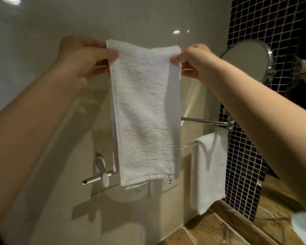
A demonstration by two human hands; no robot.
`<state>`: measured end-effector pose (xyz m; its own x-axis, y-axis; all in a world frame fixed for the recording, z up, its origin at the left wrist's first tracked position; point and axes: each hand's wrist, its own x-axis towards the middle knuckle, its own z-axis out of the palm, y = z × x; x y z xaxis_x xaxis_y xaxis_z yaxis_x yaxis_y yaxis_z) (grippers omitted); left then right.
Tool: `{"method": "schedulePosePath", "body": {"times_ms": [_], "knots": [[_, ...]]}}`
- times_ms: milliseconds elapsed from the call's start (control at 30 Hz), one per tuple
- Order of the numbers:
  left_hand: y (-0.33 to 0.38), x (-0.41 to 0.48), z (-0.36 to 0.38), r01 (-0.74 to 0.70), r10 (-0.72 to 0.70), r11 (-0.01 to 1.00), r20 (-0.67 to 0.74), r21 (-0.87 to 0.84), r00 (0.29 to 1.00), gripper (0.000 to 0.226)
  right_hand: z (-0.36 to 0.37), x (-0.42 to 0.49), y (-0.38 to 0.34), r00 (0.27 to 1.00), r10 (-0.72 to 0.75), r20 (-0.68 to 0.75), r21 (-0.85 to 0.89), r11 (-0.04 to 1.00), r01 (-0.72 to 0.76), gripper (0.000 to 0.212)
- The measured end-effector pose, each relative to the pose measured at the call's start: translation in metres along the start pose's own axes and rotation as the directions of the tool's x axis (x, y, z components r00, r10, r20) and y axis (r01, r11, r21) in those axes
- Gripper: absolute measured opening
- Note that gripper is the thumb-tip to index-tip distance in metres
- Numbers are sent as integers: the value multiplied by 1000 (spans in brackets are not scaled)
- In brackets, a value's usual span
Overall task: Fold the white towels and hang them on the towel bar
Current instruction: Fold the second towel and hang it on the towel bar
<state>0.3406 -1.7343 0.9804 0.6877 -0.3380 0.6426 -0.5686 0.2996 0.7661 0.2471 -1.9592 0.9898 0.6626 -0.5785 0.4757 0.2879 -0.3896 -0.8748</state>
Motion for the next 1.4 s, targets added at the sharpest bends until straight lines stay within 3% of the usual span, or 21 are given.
{"method": "schedulePosePath", "body": {"times_ms": [200,333,467,633,833,1067,1200,1300,1400], "knots": [[10,15,-4,-64,64,998,-43,-8,997,17,9,22,-14,999,-48,4,96,994,48,46],[9,14,-8,-88,87,996,-64,-15,994,20,15,26,-12,997,-68,35,119,991,63,31],[-16,7,-14,30,-31,999,-76,-12,997,15,21,19,14,995,20,93,16,1000,-22,20],[-49,-14,-20,147,-146,989,-81,5,986,13,26,9,51,982,88,165,-14,996,-87,27],[-94,-51,-24,272,-269,962,-91,17,959,11,31,-15,100,959,186,212,-49,983,-180,22],[-145,-92,-32,363,-351,887,-94,286,932,14,34,-48,165,910,273,313,-195,956,-220,11],[-159,-100,-38,387,-376,858,-102,336,921,10,36,-58,181,895,271,355,-200,957,-211,6],[-163,-105,-39,377,-359,818,-127,434,925,11,38,-64,188,908,248,337,-211,960,-184,16],[-165,-112,-39,378,-360,751,-144,541,922,16,38,-70,196,938,195,287,-323,941,-97,10]]}}
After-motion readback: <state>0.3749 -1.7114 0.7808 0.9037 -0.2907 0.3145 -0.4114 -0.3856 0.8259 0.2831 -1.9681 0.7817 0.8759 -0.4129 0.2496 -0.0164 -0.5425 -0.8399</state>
